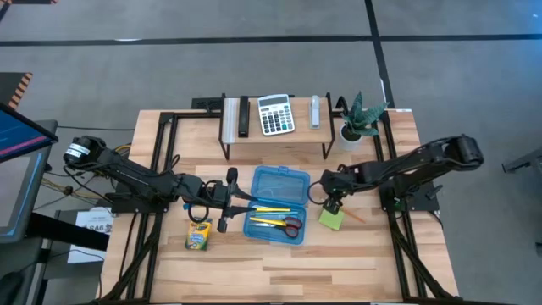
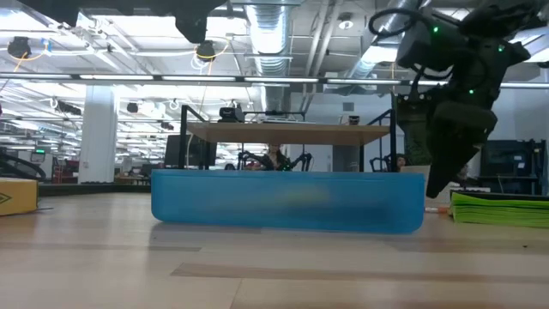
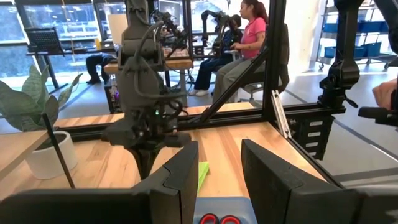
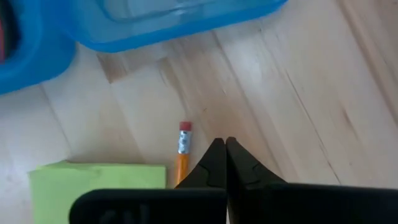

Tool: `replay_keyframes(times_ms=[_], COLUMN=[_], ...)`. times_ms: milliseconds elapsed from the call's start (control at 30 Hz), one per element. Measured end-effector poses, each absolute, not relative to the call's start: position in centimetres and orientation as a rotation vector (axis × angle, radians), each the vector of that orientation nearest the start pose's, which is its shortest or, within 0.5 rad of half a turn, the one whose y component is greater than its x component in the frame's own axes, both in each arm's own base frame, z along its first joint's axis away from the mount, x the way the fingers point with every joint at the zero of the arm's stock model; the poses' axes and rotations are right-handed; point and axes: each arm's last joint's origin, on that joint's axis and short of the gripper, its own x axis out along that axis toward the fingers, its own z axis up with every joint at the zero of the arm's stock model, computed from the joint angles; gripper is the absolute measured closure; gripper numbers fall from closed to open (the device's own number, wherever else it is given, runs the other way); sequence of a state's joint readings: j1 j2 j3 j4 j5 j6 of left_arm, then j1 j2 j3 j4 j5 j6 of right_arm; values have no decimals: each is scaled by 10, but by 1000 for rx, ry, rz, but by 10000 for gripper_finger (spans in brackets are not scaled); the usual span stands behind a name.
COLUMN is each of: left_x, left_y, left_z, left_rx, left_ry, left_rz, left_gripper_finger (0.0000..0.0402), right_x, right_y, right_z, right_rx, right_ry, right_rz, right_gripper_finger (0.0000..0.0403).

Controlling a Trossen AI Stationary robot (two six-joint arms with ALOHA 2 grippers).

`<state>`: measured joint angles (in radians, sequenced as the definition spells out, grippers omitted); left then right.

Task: Pack school essentials
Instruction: Put the yellow pencil into the blue supply box

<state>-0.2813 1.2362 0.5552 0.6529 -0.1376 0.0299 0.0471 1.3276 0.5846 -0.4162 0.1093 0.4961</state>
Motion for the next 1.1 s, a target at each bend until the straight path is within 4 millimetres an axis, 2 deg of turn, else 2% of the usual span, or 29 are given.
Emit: replay_keyframes(times_ms=[200, 333, 600, 767, 933, 1100], left_x=[249, 249, 249, 249, 249, 249], left_y=[-68, -68, -68, -68, -68, -68], left_z=[242, 242, 242, 242, 241, 241], left_rx=[35, 31, 23, 15, 26, 21], left_ry=[26, 33, 34, 35, 38, 38], left_rz=[-143, -143, -143, -143, -143, -143], left_gripper_finger=[294, 294, 294, 294, 294, 294], right_x=[215, 218, 229, 234, 236, 235], right_y=[7, 11, 22, 21, 21, 20], right_z=[156, 156, 139, 126, 120, 118], right_rx=[354, 355, 305, 290, 264, 264], right_ry=[1077, 1063, 1092, 1133, 1146, 1168], right_rz=[-330, -301, -254, -269, -260, -266], right_gripper_finger=[399, 375, 303, 278, 285, 324])
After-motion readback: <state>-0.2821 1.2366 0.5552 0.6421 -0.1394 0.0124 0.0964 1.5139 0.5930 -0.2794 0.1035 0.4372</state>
